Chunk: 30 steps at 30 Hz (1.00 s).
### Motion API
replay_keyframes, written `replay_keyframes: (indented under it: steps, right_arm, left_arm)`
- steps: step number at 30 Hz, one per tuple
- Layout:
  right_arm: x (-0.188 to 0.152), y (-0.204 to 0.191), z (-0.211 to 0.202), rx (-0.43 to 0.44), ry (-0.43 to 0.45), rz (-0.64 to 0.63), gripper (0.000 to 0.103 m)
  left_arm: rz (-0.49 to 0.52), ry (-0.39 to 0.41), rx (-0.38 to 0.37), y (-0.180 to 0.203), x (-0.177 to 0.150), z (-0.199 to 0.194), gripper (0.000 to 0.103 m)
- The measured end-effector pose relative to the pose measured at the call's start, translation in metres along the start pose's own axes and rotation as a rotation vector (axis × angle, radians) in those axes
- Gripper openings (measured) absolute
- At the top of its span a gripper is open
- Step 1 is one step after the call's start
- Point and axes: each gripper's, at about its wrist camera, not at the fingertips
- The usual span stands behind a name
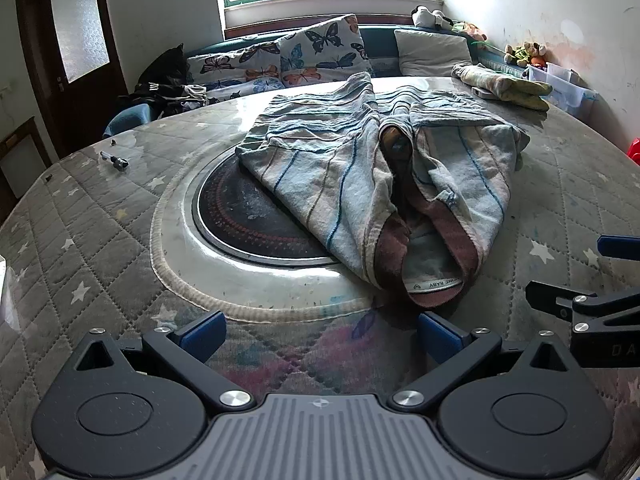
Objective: Fold clothes
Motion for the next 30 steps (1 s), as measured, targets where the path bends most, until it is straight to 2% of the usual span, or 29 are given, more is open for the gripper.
replay_keyframes:
  steps: [20, 30]
  right_arm:
    - [0.013, -0.008, 0.012, 0.017, -0.014, -0.019, 0.103]
    - [0.032, -0.011, 0.020, 0.036, -0.014, -0.056, 0.103]
  left_arm:
    - [0.002, 0.005, -0.008, -0.007, 0.015, 0.007, 0.103]
    - [-0.001, 0.060, -0.025, -0.023, 0.040, 0.009, 0.103]
Point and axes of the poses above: each gripper's, at about its wrist camera, not at the fingertips, and z roughly the way its jaws point, y to its right, x to its top, and after that the axes turned 15 degrees about z, right-handed
